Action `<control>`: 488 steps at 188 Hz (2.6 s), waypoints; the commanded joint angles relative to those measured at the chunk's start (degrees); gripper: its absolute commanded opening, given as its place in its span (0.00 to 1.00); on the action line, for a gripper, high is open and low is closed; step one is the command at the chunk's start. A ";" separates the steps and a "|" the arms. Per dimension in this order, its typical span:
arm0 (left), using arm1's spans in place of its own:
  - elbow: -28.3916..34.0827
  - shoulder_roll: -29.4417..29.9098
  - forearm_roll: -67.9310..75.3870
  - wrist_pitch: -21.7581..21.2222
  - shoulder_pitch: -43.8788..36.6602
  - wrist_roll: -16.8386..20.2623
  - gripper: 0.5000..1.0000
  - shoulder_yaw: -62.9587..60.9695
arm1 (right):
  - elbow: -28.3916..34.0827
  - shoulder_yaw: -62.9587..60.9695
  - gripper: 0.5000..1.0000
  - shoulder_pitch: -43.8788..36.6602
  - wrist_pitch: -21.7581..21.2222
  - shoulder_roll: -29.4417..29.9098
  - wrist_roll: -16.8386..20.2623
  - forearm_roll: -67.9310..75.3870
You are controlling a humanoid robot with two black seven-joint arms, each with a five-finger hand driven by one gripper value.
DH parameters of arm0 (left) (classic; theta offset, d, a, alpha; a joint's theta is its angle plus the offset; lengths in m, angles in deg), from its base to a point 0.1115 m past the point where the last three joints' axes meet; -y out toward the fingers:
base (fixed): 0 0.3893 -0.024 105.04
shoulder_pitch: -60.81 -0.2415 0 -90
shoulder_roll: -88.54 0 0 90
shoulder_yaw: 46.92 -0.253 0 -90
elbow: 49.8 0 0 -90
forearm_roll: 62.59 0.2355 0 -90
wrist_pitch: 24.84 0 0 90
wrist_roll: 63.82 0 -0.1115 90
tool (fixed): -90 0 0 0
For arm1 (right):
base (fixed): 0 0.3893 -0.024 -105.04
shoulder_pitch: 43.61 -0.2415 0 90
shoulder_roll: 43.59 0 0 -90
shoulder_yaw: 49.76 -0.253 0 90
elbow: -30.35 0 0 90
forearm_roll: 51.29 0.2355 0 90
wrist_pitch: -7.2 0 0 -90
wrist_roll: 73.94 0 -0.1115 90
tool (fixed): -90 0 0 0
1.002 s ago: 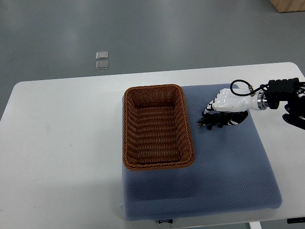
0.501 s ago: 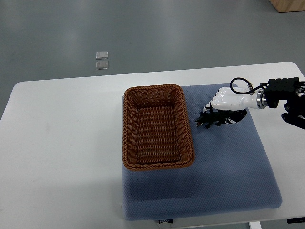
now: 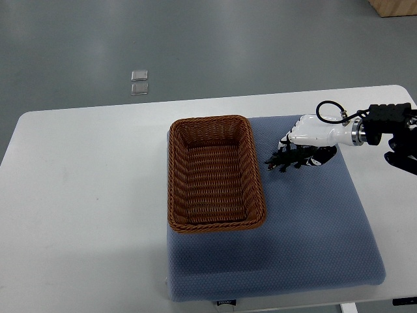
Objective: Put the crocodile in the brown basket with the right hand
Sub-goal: 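Lift the crocodile with the right hand and carry it over the basket, then open the right hand to drop the crocodile into the basket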
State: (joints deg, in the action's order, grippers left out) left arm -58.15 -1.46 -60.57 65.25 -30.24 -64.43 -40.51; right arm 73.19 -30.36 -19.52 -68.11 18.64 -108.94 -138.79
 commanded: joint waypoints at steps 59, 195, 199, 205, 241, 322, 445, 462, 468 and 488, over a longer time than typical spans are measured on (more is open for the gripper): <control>0.00 0.00 0.00 0.00 0.00 0.00 1.00 0.00 | -0.04 -1.65 0.00 -0.18 -1.33 -0.09 0.00 3.65; 0.00 0.00 0.00 0.00 0.00 0.00 1.00 0.00 | -0.21 -7.53 0.00 -1.32 -3.27 -0.97 0.00 7.60; 0.00 0.00 0.00 0.00 0.00 0.00 1.00 0.00 | -0.21 -7.53 0.00 -1.41 -3.35 -0.97 0.00 7.60; 0.00 0.00 0.00 0.00 0.00 0.00 1.00 0.00 | -0.21 -7.62 0.00 -1.41 -3.35 -0.97 0.00 7.60; 0.00 0.00 0.00 0.00 0.00 0.00 1.00 0.00 | -0.30 -7.71 0.00 -1.50 -3.18 -0.88 0.00 7.60; 0.00 0.00 0.00 0.00 0.00 0.00 1.00 0.00 | -0.21 -15.44 0.00 -3.52 -3.44 -0.97 0.00 7.78; 0.00 0.00 0.00 0.00 0.00 0.00 1.00 0.00 | 5.15 -22.83 0.09 3.42 -2.65 6.32 0.00 8.13; 0.00 0.00 0.00 0.00 0.00 0.00 1.00 0.00 | 5.41 -22.83 0.65 4.12 -1.51 6.59 0.00 8.22; 0.00 0.00 0.00 0.00 0.00 0.00 1.00 0.00 | 5.76 -22.83 0.76 4.48 -1.16 6.68 0.00 8.22; 0.00 0.00 0.00 0.00 0.00 0.00 1.00 0.00 | 6.03 -22.83 0.83 5.18 -1.07 6.76 0.00 8.48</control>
State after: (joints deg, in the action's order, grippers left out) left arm -58.15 -1.46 -60.57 65.25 -30.24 -64.43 -40.51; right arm 78.93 -53.19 -15.00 -69.45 25.33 -108.94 -130.50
